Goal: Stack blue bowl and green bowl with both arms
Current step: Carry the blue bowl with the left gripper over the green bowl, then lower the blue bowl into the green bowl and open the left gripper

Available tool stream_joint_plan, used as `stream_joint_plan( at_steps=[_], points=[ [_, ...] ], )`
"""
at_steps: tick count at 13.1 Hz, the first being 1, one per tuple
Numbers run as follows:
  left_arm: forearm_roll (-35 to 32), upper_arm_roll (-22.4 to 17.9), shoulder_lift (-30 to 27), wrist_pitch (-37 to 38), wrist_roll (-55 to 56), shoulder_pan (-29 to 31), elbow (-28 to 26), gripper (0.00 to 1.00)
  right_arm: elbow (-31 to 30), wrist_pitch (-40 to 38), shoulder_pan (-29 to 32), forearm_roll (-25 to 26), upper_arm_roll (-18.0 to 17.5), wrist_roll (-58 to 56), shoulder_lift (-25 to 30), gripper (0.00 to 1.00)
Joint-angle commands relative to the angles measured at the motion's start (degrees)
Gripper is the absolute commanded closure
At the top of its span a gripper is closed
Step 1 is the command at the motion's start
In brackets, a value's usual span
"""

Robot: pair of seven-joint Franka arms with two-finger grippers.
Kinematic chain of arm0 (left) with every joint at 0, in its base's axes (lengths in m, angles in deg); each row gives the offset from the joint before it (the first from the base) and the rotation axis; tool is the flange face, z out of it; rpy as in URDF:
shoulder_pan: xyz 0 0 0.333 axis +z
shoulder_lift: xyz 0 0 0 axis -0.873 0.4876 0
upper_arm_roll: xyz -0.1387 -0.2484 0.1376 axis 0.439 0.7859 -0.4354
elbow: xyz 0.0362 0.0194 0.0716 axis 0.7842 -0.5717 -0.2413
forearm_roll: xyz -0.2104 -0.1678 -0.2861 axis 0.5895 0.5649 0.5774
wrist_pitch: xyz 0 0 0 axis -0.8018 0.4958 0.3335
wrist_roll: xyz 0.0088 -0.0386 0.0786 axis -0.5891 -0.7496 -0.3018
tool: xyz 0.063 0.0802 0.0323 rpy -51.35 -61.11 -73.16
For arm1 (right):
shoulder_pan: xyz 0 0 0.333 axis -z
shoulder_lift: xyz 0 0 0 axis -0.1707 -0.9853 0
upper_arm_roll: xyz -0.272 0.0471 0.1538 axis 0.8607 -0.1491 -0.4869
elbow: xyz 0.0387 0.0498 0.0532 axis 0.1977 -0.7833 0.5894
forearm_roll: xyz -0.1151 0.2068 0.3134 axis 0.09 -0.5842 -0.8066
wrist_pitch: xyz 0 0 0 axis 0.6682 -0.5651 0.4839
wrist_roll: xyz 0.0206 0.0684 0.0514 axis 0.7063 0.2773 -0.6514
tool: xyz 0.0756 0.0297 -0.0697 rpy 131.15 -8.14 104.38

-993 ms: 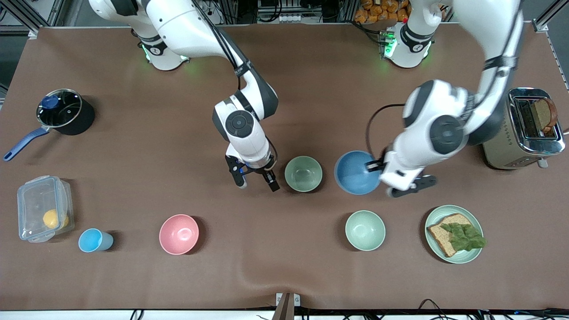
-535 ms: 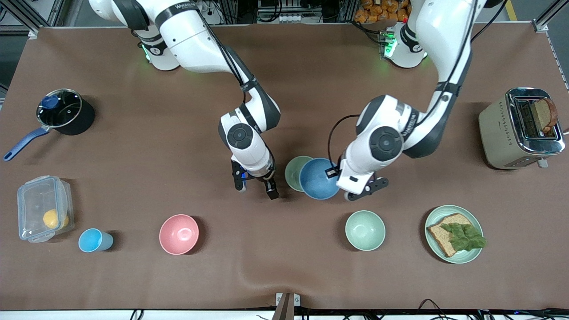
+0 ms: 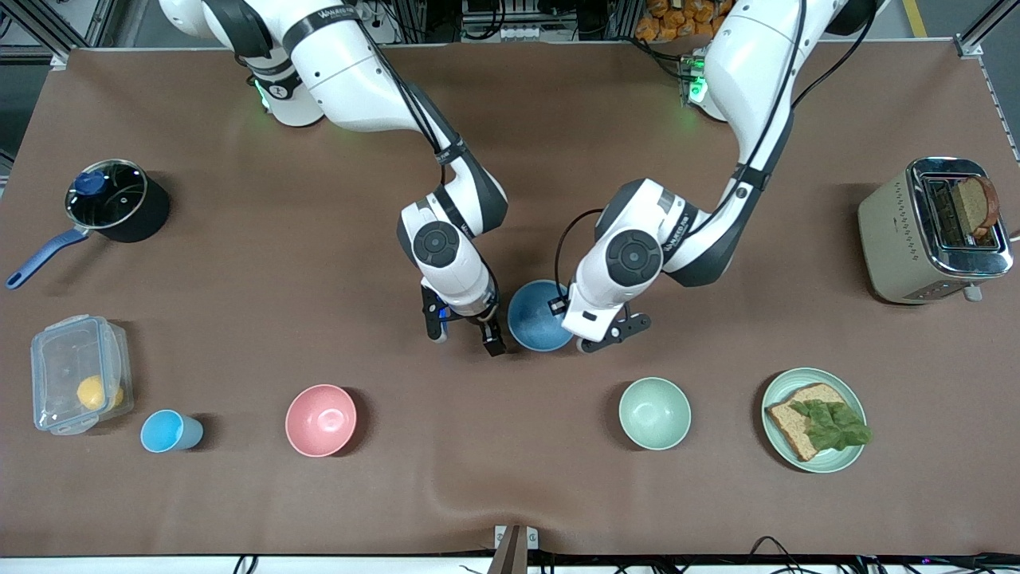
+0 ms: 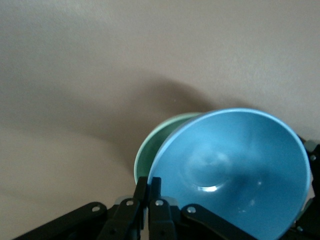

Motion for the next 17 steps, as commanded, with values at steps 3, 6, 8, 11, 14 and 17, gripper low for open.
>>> stream_joint_plan(
  at_steps=[3, 6, 8, 11, 14, 17],
  points=[
    [0.38, -0.66, -0.45, -1.68, 0.98, -1.23, -1.9, 1.0, 1.66, 0.05, 0.17, -2.13, 0.07, 0.77, -1.07, 0.0],
    [0.2, -0.75, -0.45, -4.85, 0.81, -1.14, -4.1, 1.0, 1.66, 0.22, 0.0, -3.36, 0.07, 0.77, -1.07, 0.0],
    [-0.06, -0.75, -0.45, -4.94, 0.81, -1.14, -4.8, 1.0, 1.66, 0.22, -0.09, -3.36, 0.07, 0.86, -1.07, 0.0],
    [-0.06, -0.75, -0.54, -5.81, 0.72, -0.97, -6.03, 1.0, 1.66, 0.22, -0.18, -3.36, 0.07, 0.86, -1.25, 0.0],
    [-0.06, -0.75, -0.27, -7.66, 0.46, -0.88, -6.65, 1.0, 1.66, 0.31, -0.18, -3.36, 0.07, 0.94, -1.34, 0.0],
    [0.03, -0.66, -0.36, -7.66, 0.46, -0.62, -5.86, 0.91, 1.66, 1.1, -0.27, -3.62, 0.07, 1.03, -1.43, 0.0]
  ],
)
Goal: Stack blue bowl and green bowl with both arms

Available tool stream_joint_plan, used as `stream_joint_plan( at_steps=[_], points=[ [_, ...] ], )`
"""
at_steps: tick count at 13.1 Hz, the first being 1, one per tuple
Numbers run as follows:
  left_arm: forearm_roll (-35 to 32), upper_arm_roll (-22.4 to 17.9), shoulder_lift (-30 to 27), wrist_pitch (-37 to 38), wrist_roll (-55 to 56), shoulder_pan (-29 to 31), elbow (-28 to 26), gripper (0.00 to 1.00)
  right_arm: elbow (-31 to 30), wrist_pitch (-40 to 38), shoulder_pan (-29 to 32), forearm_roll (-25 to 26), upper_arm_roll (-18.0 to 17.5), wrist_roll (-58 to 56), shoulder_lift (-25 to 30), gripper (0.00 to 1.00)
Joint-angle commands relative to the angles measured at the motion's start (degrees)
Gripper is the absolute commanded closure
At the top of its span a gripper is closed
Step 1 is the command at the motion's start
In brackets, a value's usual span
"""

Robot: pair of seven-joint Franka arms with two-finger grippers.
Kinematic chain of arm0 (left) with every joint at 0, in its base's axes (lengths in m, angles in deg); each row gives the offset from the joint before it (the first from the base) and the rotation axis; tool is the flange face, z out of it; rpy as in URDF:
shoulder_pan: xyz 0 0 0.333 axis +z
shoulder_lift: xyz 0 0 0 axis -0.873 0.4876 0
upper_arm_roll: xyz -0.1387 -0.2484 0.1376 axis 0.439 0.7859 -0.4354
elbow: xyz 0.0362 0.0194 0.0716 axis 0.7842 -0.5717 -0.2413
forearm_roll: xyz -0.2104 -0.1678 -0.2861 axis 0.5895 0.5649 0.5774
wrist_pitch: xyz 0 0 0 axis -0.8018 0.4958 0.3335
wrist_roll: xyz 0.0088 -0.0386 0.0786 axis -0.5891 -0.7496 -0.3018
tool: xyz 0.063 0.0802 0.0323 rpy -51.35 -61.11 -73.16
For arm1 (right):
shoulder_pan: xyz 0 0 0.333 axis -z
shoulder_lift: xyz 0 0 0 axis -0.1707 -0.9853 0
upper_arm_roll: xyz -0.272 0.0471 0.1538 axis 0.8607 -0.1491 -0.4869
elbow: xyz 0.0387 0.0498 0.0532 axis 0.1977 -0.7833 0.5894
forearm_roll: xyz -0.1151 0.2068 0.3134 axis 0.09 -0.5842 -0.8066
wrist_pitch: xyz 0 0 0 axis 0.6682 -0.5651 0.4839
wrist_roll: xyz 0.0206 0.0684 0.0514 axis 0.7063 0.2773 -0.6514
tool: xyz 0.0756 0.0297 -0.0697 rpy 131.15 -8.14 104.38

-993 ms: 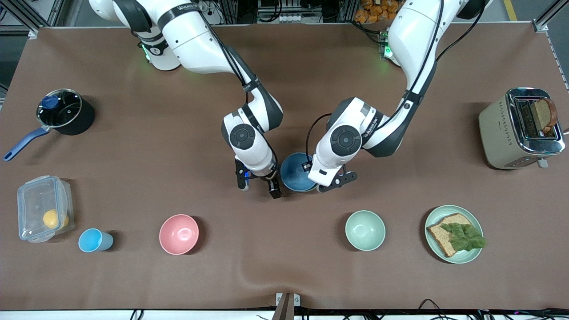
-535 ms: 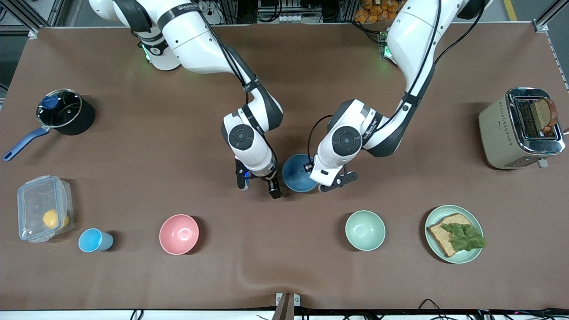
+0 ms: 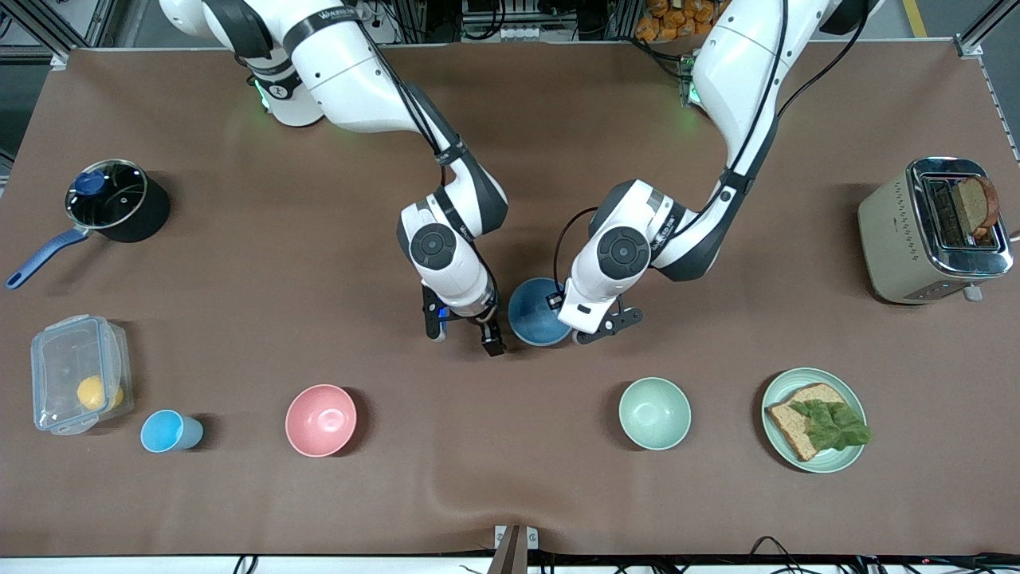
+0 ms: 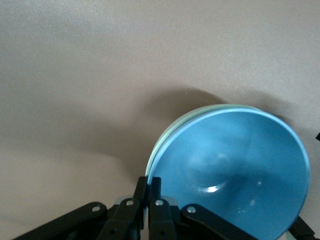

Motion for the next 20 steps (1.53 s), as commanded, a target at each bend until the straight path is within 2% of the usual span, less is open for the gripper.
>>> stream_joint_plan(
  at_steps=[1, 2, 3, 6, 8, 10, 13, 15, 17, 18, 20],
  points=[
    [0.03, -0.08, -0.52, -0.74, 0.06, 0.17, 0.16, 0.56, 1.63, 0.96, -0.28, -1.55, 0.08, 1.04, -1.25, 0.0],
    [0.03, -0.08, -0.95, -0.74, 0.06, 0.17, 0.16, 0.05, 1.63, 0.96, -0.28, -1.55, 0.08, 1.05, -1.25, 0.0],
    [-0.15, -0.26, -1.39, -0.74, -0.29, -0.09, 0.25, 0.0, 1.63, 0.96, -0.28, -1.55, 0.08, 1.05, -1.25, 0.0],
    [-2.59, -0.7, -7.44, 1.44, 0.06, 0.95, 0.07, 0.0, 1.63, 0.96, -0.37, -1.55, 0.08, 1.13, -1.25, 0.0],
    [-7.51, -0.61, -12.88, 6.35, -0.64, 3.58, 0.07, 0.0, 1.63, 0.96, -0.37, -1.64, 0.08, 1.13, -1.25, 0.0],
    [-8.06, -0.61, -19.29, 12.93, -3.7, 7.09, 0.16, 0.0, 1.63, 0.88, -0.37, -1.55, 0.08, 1.13, -1.25, 0.0],
    [-8.06, -0.61, -27.74, 21.82, -13.88, 12.8, 0.07, 0.0, 1.63, 0.35, -0.37, -0.41, 0.26, -1.4, -0.46, 0.0],
    [-8.06, -0.61, -32.93, 26.57, -21.78, 18.51, 0.25, 0.0, 1.02, -0.26, 0.68, -0.15, 0.61, -5.09, 1.2, 0.0],
    [-7.71, -0.52, -36.45, 27.2, -29.0, 24.75, 0.33, 0.0, 1.01, -5.68, 2.87, -0.23, 2.79, -13.24, 3.92, 0.0],
    [-7.53, -0.52, -37.25, 28.68, -31.47, 26.52, 0.86, 0.0, 0.92, -8.33, 4.79, -0.23, 4.03, -16.67, 5.5, 0.0],
    [-7.62, -0.44, -37.35, 33.95, -34.99, 28.99, 4.27, 0.0, 0.75, -14.39, 9.71, -0.32, 4.21, -28.35, 9.45, 0.0]
  ],
)
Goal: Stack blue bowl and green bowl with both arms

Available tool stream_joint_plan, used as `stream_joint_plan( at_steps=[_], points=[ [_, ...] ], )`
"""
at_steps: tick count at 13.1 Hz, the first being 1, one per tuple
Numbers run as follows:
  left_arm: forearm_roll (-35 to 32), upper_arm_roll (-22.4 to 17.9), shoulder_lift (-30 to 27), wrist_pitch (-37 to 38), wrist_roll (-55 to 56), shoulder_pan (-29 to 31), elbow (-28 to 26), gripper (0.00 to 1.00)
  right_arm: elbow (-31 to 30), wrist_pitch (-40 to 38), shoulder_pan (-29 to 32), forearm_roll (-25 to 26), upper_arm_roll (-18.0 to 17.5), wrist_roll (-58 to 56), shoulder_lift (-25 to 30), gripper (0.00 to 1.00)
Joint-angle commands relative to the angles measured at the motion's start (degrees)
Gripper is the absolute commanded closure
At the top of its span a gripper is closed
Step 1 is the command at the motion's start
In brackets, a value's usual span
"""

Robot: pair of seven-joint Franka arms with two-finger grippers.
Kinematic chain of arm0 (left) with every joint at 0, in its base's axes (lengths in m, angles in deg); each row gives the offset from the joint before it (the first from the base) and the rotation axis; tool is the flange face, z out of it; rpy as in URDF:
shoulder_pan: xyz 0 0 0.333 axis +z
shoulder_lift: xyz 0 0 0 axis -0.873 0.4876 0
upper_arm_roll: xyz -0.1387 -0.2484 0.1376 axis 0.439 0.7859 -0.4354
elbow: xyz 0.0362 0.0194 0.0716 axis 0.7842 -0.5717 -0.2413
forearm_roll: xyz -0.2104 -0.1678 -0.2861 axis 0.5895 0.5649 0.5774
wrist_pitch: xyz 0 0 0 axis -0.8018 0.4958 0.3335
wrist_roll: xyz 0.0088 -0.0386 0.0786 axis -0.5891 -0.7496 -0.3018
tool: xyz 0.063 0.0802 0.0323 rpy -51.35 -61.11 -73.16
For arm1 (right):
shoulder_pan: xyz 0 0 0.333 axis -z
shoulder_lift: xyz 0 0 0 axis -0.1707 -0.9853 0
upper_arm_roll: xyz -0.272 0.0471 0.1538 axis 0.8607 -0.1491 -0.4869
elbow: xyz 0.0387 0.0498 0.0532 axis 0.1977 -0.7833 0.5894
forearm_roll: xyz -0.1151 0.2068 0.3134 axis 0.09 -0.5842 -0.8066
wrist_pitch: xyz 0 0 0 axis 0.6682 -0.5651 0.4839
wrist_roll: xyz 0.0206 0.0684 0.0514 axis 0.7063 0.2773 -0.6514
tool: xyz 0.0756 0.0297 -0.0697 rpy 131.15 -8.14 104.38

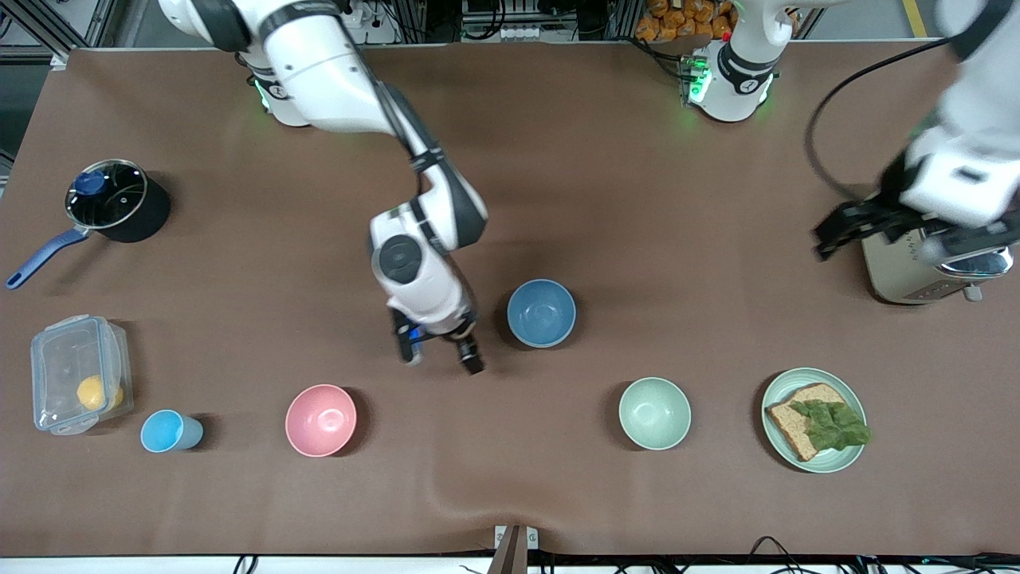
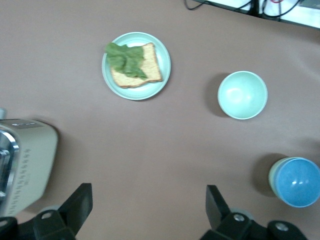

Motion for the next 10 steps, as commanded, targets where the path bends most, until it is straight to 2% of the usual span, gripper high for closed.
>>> stream_joint_plan(
  at_steps=[1, 4, 6, 8, 10],
  points=[
    [-0.37, 1.04, -0.47, 6.41, -4.47, 2.7, 3.57, 0.0, -3.09, -8.29, 7.28, -0.23, -0.64, -13.84, 8.09, 0.0],
    [0.24, 0.87, -3.36, 10.21, -11.33, 5.6, 4.73, 0.0, -8.81, -16.64, 14.92, 1.52, -0.64, -39.56, 17.76, 0.0],
    [2.43, 0.69, -4.86, 11.62, -14.94, 8.24, 4.64, 0.0, -8.82, -26.3, 21.95, 6.95, -1.16, -53.72, 22.69, 0.0],
    [3.14, 0.6, -4.96, 12.41, -15.57, 8.33, 4.64, 0.0, -8.82, -33.6, 26.01, 13.63, -1.25, -69.72, 27.44, 0.0],
    [3.49, -0.7, -5.31, 12.41, -15.39, 5.98, 4.03, 0.0, -8.3, -39.85, 31.01, 15.67, -3.17, -78.11, 32.88, 0.0]
  ],
)
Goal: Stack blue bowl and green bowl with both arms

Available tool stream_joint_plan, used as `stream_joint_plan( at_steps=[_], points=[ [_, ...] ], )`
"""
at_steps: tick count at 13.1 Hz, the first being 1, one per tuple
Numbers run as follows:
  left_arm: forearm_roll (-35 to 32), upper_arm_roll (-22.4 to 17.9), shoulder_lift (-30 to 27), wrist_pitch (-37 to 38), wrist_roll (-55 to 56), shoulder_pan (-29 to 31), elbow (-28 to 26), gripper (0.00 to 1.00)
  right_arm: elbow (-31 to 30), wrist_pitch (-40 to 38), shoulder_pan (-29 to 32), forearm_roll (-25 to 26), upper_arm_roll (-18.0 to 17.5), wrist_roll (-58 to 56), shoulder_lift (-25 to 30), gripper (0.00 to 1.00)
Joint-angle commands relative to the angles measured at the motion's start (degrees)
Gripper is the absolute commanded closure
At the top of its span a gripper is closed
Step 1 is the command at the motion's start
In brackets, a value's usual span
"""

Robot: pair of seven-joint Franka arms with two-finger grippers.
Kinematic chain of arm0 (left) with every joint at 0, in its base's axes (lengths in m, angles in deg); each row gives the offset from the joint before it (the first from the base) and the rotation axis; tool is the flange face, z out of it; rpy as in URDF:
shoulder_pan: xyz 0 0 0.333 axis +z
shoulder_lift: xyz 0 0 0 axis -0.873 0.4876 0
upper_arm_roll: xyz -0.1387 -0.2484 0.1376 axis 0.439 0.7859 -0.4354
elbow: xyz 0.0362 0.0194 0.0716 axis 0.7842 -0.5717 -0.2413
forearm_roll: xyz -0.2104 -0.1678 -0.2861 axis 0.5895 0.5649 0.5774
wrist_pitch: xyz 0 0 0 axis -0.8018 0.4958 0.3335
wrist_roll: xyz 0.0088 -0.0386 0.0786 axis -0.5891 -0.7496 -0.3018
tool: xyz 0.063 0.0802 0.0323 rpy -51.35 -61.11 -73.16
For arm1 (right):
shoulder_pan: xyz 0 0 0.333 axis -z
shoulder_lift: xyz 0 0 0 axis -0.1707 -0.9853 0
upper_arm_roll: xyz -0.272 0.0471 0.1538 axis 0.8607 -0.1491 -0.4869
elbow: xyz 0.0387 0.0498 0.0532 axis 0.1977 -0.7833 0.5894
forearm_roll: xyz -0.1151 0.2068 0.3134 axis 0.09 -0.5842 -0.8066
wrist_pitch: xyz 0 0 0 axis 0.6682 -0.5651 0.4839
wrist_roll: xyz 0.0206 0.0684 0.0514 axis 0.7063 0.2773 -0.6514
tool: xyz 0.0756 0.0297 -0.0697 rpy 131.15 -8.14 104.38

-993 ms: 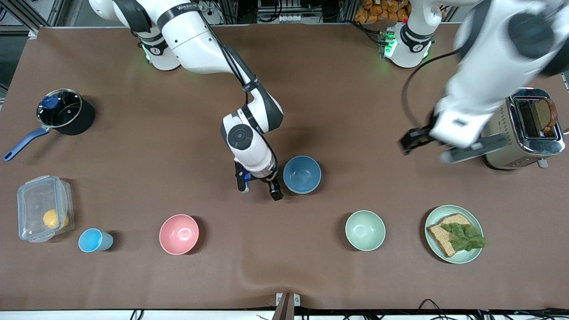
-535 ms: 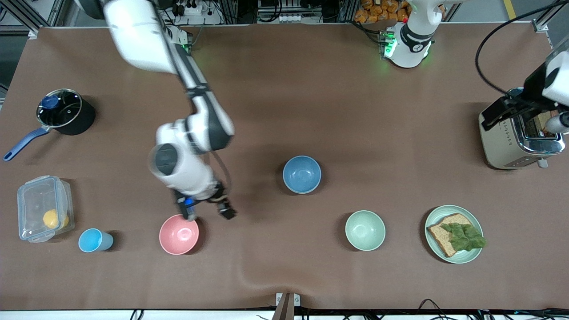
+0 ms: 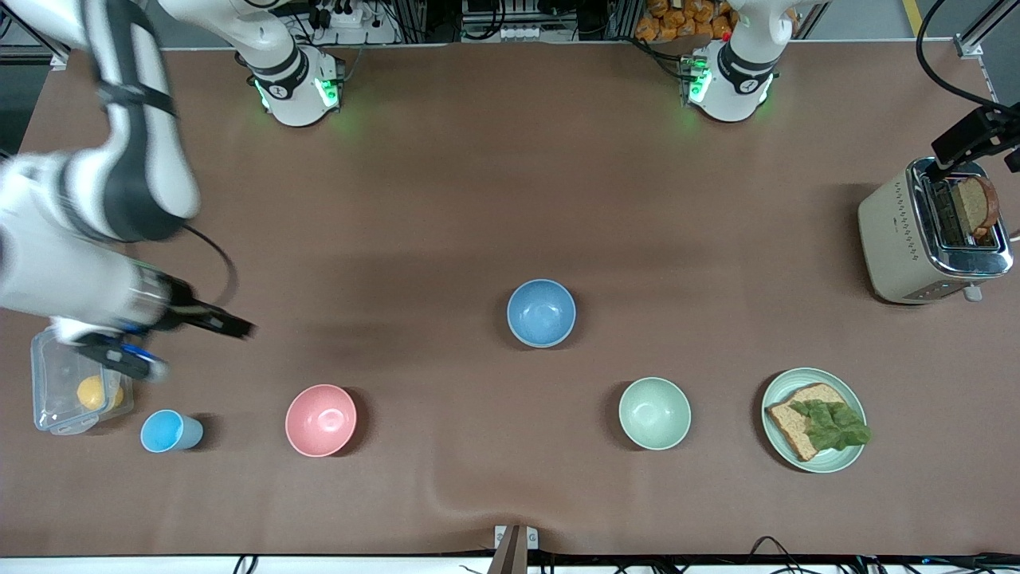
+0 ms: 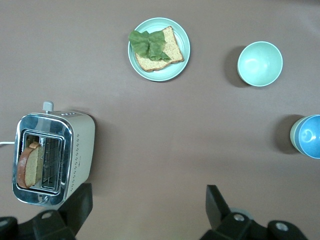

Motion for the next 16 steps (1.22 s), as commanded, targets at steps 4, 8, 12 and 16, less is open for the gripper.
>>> stream_joint_plan(
  at_steps=[4, 8, 12, 16],
  points=[
    [3.67, -3.06, -0.02, -1.97, 1.53, -4.81, -3.49, 0.0, -2.26, -10.54, 18.85, 12.73, -23.46, -6.86, 13.44, 0.0],
    [2.89, -2.79, -1.51, -2.42, 2.85, -6.31, -7.54, 0.0, 1.0, -15.3, 19.33, 12.47, -23.76, -7.12, 14.76, 0.0],
    [1.65, -2.35, -1.52, -1.89, 2.59, -6.31, -8.43, 0.0, 1.26, -14.87, 18.54, 7.38, -19.73, -8.08, 15.2, 0.0],
    [-0.02, -2.26, -1.34, -1.81, 2.33, -6.22, -7.9, 0.0, 2.49, -14.08, 18.54, 7.63, -19.19, -9.32, 15.29, 0.0]
  ],
)
